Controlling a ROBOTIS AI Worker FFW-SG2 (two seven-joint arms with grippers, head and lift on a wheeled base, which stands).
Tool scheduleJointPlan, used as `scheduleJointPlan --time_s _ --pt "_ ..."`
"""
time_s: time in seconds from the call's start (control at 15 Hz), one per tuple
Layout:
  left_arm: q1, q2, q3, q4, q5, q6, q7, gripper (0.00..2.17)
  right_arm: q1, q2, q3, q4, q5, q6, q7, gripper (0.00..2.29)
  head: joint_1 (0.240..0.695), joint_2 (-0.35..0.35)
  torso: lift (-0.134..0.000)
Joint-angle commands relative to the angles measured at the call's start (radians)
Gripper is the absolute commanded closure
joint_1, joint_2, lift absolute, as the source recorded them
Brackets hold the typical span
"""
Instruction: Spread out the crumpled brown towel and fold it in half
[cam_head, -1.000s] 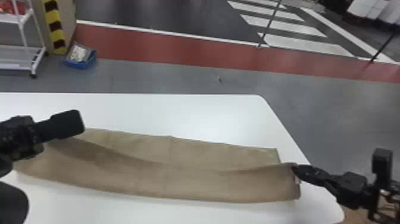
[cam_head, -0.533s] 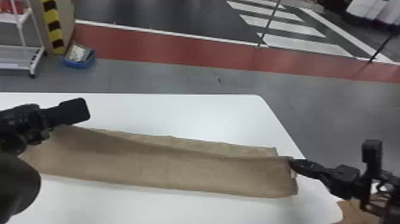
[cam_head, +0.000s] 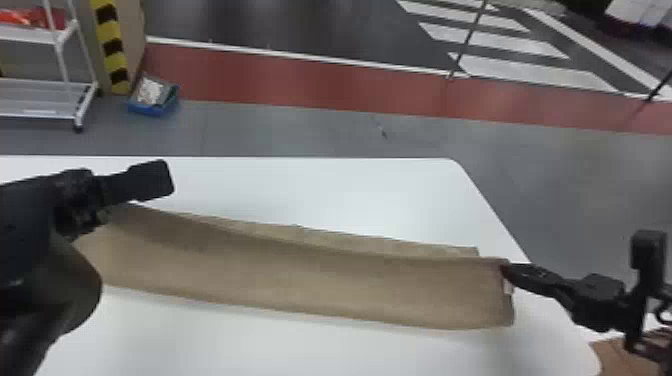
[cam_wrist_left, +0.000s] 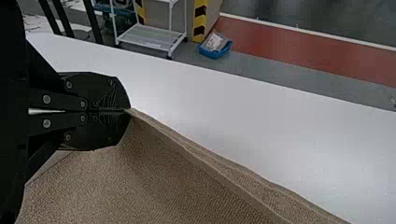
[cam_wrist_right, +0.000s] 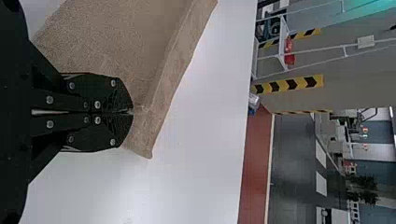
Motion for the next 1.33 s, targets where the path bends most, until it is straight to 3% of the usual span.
scheduleJointPlan --time_s 0.0,0.8,1.27 --pt "0.000 0.001 0.005 -0.006 -0.001 0.001 -0.008 1.18 0.000 -0.003 -0.018 -0.015 -0.013 0.020 0.003 2.27 0.695 -0.289 -0.124" --pt "-0.016 0.001 0.005 -0.004 -0.029 0.022 -0.011 1.18 -0.123 -0.021 0.022 -0.021 0.027 0.165 0.000 2.27 0.695 -0.278 -0.124" --pt "-0.036 -0.001 0.011 0.059 -0.029 0.019 0.010 1.18 -0.180 -0.030 0.108 0.025 0.129 0.158 -0.024 2.27 0.695 -0.254 -0.124"
